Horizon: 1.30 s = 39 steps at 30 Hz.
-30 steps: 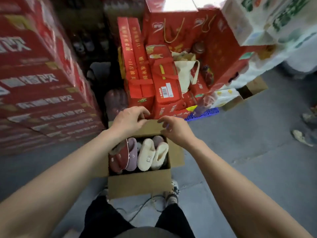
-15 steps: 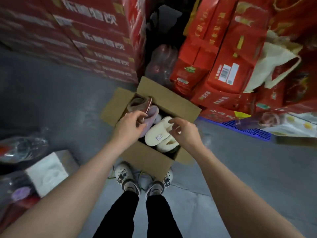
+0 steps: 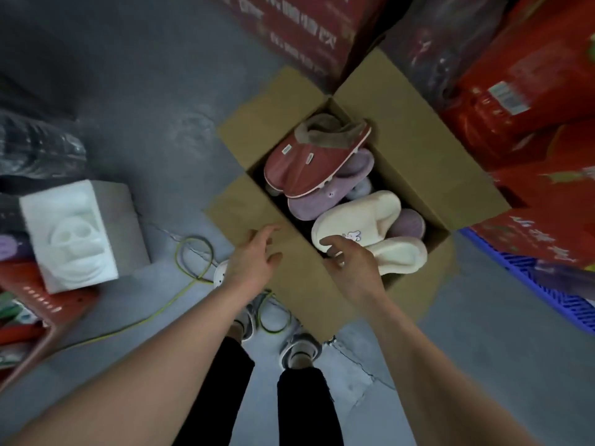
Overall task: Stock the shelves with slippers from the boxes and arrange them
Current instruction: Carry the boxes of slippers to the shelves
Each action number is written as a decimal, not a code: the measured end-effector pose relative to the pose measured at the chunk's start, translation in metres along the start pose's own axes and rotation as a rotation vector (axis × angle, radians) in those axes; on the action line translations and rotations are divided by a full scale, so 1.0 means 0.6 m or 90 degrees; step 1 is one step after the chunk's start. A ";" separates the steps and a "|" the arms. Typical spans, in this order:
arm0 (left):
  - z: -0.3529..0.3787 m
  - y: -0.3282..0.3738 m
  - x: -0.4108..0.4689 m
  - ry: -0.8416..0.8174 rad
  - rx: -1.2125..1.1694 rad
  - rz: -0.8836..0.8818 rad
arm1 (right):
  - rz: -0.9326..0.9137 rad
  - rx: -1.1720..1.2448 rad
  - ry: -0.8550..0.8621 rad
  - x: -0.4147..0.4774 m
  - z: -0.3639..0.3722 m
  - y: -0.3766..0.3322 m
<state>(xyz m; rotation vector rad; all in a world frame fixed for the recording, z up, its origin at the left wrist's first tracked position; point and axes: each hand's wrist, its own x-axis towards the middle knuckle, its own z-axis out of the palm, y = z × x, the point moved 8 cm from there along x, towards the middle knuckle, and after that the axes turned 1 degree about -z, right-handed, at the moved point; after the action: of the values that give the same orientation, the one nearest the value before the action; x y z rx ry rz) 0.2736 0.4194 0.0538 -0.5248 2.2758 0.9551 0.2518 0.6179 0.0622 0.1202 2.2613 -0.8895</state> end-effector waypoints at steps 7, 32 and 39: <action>0.099 -0.106 0.039 0.062 0.081 -0.074 | -0.036 -0.071 -0.053 0.083 0.107 0.048; 0.084 0.168 0.077 0.178 -0.026 -0.024 | -0.013 -0.127 0.282 0.141 -0.206 0.041; 0.099 0.160 0.111 0.200 0.066 -0.052 | 0.072 -0.340 0.313 0.251 -0.308 0.102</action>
<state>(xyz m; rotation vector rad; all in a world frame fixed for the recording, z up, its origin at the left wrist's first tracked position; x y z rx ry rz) 0.1933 0.5189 0.0248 -0.7602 2.5420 0.7513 0.0515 0.7572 0.0285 0.2396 2.8341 -0.1793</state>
